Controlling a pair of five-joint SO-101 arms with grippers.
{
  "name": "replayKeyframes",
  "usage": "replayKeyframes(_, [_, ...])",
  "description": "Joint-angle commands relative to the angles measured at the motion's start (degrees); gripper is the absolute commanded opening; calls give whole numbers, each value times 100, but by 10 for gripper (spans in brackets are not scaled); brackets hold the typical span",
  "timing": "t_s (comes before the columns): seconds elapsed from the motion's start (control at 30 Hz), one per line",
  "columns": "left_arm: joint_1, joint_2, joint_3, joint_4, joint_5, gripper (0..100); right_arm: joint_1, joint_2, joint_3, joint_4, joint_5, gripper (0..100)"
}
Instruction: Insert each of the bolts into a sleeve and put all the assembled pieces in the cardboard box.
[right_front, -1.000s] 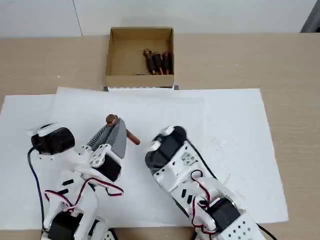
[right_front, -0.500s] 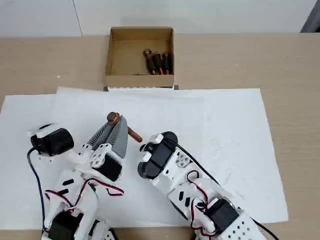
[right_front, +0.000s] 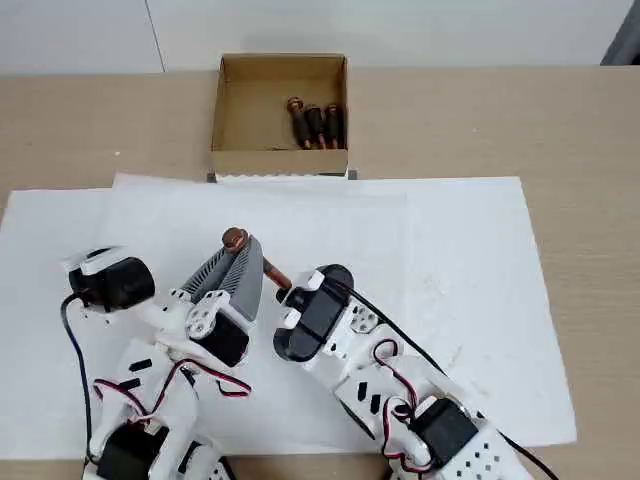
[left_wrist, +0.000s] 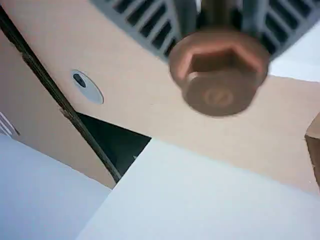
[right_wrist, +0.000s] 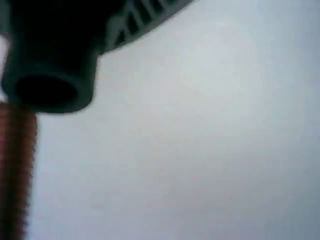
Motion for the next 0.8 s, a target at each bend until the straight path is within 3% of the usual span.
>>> replayKeyframes(0.0, [0,-70,-31,0,9,7,-4,-57,-299,-163,62,2])
replayKeyframes(0.77, [35,-70,207,-35,0,7,259,-57,-536,-145,185,2])
